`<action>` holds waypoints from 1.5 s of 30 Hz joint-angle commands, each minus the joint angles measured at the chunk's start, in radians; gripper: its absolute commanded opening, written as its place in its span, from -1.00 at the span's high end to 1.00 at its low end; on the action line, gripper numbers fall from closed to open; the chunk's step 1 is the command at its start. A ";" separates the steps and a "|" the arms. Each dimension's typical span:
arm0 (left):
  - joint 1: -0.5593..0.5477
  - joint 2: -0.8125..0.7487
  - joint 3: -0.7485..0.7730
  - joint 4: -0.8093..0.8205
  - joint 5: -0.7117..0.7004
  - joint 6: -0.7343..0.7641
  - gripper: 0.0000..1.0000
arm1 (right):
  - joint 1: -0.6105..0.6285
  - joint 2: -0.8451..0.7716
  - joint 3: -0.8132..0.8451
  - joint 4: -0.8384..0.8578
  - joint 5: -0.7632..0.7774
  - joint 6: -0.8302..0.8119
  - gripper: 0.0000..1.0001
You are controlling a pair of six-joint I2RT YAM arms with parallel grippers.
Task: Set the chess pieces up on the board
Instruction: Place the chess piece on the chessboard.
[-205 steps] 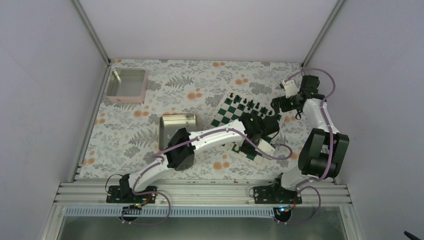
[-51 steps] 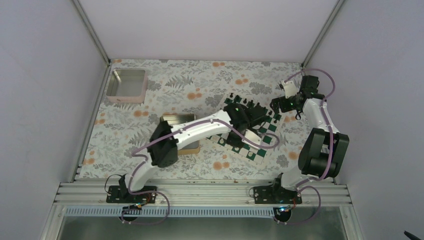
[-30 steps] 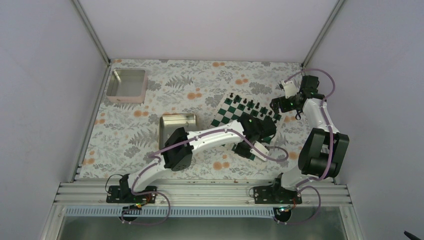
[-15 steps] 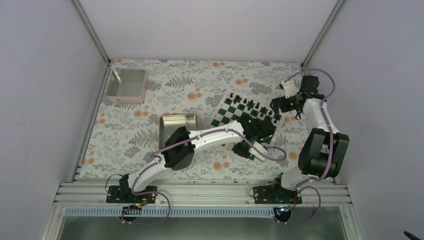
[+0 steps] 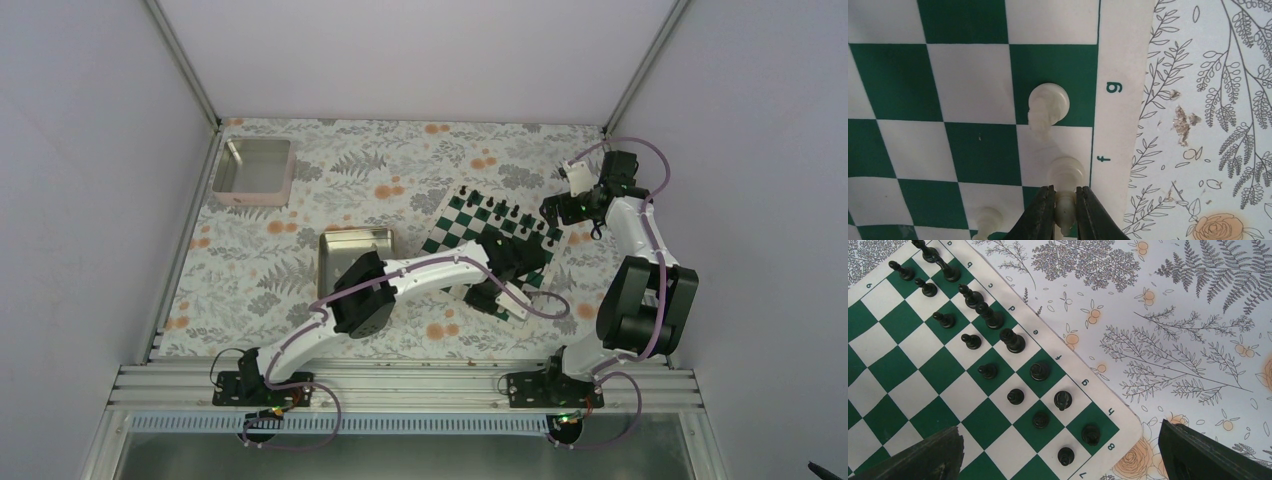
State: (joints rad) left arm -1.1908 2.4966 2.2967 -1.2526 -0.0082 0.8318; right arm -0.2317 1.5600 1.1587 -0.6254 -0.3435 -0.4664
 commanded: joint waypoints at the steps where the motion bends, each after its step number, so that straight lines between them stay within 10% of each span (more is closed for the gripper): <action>1: 0.004 0.024 0.040 -0.010 -0.008 0.020 0.76 | -0.011 0.000 0.004 0.001 -0.014 -0.003 -1.00; 28: 0.006 0.025 0.050 -0.008 0.015 0.023 0.69 | -0.011 0.002 -0.004 0.004 -0.014 -0.009 -1.00; 45: -0.002 -0.132 0.066 -0.103 -0.105 -0.011 0.32 | -0.011 -0.002 -0.008 0.002 -0.015 -0.011 -1.00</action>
State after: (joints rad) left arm -1.1904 2.4939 2.3806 -1.2942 -0.0425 0.8410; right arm -0.2317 1.5597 1.1587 -0.6254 -0.3439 -0.4675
